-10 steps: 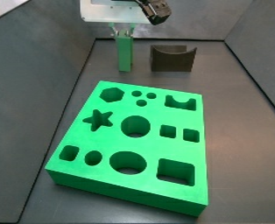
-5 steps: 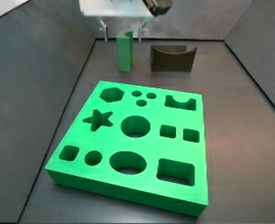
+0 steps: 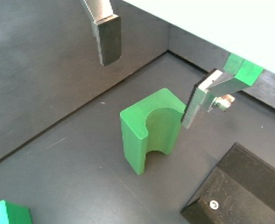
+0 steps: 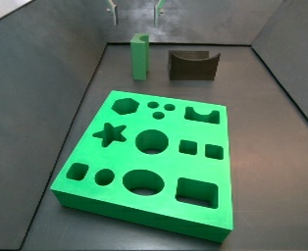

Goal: Pick up the arch object. Move up. Place the arch object on the fixture. Regrasp the arch object. Rotate the arch object. Move to above the board. Insert the arch object.
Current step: Rotate the arch object.

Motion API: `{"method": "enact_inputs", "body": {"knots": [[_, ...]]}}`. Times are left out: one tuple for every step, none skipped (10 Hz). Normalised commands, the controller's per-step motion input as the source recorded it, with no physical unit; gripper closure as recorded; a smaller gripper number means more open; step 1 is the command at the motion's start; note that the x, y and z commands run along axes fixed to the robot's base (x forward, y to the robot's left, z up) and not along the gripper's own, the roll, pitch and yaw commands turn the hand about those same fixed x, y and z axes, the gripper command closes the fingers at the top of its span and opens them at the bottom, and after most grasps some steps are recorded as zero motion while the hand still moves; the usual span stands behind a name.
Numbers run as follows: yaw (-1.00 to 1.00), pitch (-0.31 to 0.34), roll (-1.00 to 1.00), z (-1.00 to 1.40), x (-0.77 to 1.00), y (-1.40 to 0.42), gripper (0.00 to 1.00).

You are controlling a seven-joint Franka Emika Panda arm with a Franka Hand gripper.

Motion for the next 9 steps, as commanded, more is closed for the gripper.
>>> {"method": "enact_inputs", "body": {"knots": [[-1.0,0.005,0.0,-0.03,0.01,0.08,0.0],[-1.0,0.004,0.0,-0.02,0.02,0.07,0.0],[-1.0,0.004,0.0,-0.02,0.02,0.05,0.0],[-1.0,0.004,0.0,-0.02,0.02,0.04,0.0],[-1.0,0.005,0.0,-0.02,0.02,0.03,0.0],[-1.0,0.005,0.0,-0.02,0.02,0.02,0.0],[-1.0,0.005,0.0,-0.02,0.02,0.02,0.0],[-1.0,0.005,0.0,-0.02,0.02,0.02,0.0],[-1.0,0.006,0.0,-0.02,0.02,0.02,0.0]]}}
